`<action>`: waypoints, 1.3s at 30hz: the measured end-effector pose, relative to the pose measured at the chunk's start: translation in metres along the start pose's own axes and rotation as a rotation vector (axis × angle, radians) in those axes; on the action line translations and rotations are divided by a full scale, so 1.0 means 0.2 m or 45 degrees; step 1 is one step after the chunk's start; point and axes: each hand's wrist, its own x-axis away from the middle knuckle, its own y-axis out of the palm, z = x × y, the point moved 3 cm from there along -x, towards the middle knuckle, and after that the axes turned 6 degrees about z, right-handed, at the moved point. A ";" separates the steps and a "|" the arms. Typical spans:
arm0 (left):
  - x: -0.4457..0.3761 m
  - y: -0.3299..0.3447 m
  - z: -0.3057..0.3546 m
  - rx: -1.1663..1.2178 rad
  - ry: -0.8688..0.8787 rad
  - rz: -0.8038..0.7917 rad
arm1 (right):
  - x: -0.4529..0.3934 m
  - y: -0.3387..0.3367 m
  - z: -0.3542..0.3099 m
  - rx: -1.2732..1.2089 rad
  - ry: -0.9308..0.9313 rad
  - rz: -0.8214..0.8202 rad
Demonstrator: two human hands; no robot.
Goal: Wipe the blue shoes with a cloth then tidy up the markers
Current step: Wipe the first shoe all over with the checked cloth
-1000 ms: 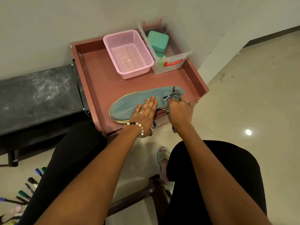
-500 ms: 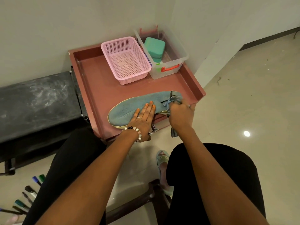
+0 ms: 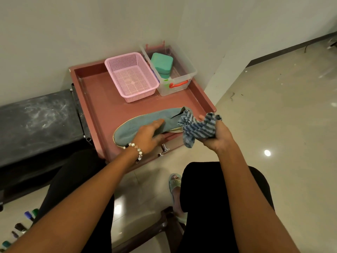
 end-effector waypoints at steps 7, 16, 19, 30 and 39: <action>0.12 -0.12 0.23 1.486 -0.683 -0.068 | 0.10 0.15 0.14 -0.017 -0.003 -0.404; 0.15 -0.21 0.13 1.518 -0.731 0.372 | 0.15 0.15 0.17 0.474 -0.436 -0.056; 0.15 -0.23 0.11 1.426 -0.774 0.454 | 0.14 0.12 0.16 0.708 -0.384 -0.146; 0.15 -0.20 0.12 1.383 -0.800 0.503 | 0.13 0.28 0.35 1.463 -0.633 -0.593; 0.09 -0.32 0.10 1.258 -0.571 0.248 | 0.14 0.28 0.31 0.670 -0.344 -0.396</action>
